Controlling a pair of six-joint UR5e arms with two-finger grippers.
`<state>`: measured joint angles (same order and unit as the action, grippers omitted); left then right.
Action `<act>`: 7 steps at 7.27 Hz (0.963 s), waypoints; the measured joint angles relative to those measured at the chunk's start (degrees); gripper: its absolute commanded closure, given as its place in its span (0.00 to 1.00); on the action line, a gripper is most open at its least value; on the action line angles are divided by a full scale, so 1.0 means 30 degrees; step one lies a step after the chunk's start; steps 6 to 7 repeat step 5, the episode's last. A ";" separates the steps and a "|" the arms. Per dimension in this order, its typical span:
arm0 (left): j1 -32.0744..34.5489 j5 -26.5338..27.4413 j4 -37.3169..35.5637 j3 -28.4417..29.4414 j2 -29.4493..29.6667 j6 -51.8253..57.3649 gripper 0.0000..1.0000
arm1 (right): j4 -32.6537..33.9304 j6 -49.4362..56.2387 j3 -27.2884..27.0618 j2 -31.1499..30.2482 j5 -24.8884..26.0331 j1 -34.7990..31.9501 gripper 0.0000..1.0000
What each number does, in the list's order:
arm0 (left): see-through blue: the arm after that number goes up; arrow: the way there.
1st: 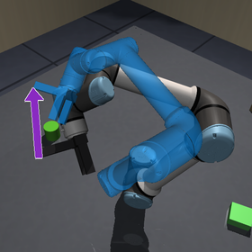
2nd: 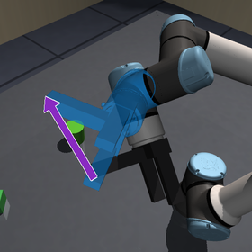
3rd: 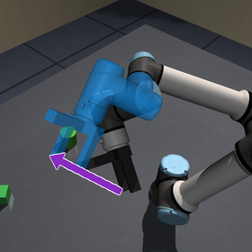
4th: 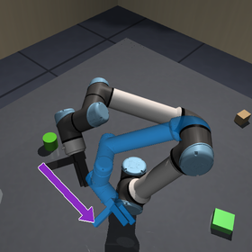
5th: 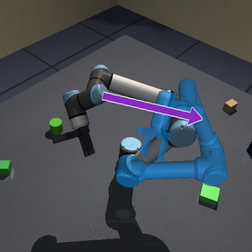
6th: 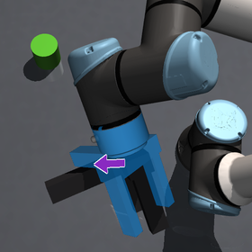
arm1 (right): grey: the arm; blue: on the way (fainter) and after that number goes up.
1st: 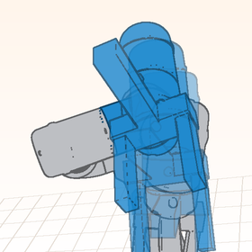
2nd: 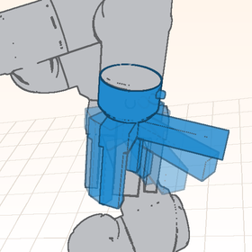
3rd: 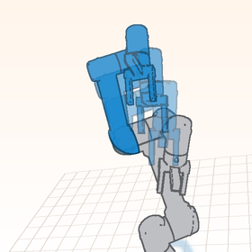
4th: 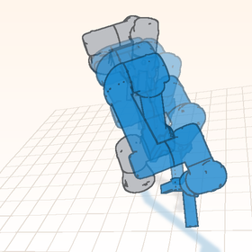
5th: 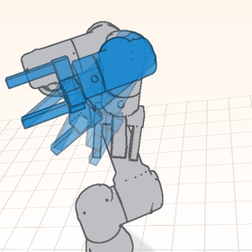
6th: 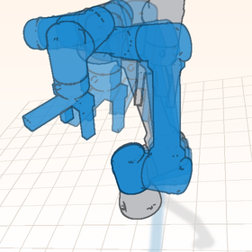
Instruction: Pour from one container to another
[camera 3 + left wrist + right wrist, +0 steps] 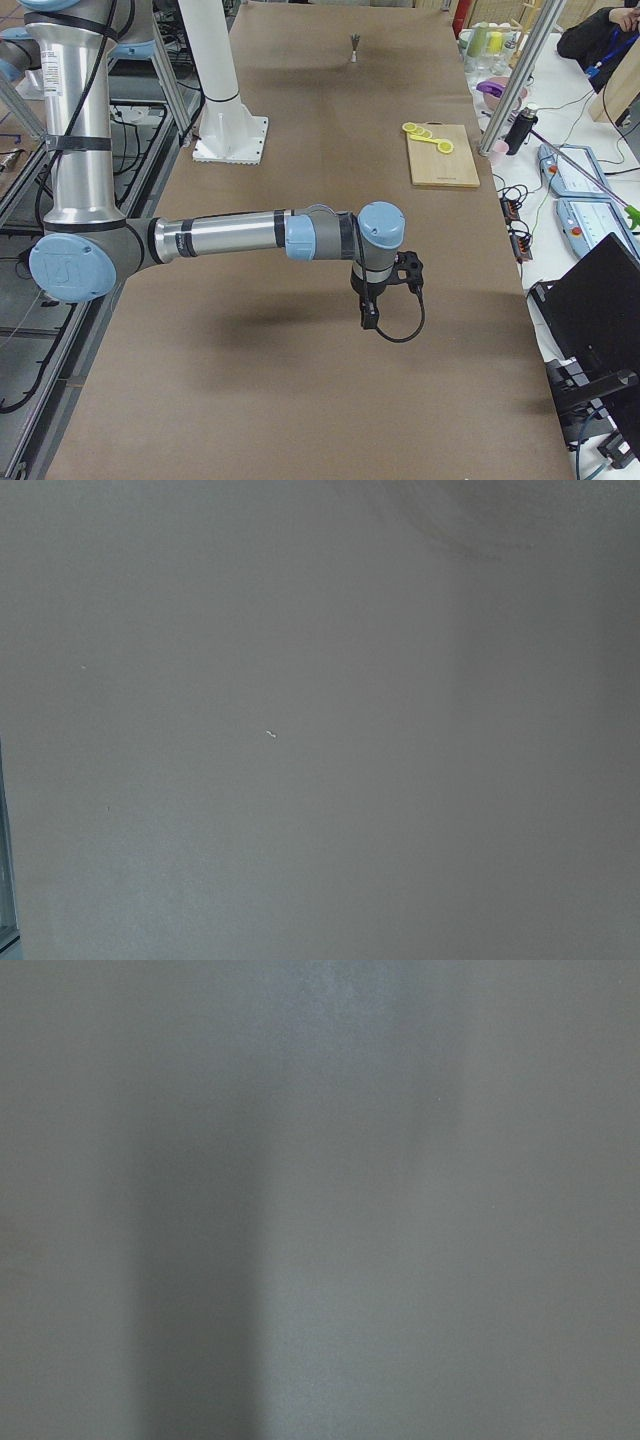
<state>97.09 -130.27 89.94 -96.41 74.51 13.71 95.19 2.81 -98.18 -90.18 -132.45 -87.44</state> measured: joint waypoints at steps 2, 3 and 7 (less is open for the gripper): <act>0.1076 0.0017 -0.0045 -0.0085 -0.0124 -0.0005 0.01 | 0.0000 -0.0007 0.0000 0.0019 0.0000 -0.0002 0.00; 0.1550 0.0025 -0.0098 -0.0018 -0.0170 -0.0018 0.01 | 0.0000 -0.0019 0.0010 0.0025 0.0000 -0.0002 0.00; 0.2983 -0.0043 -0.0147 0.0245 -0.0181 -0.0003 0.01 | 0.0000 -0.0034 0.0024 0.0029 0.0000 -0.0002 0.00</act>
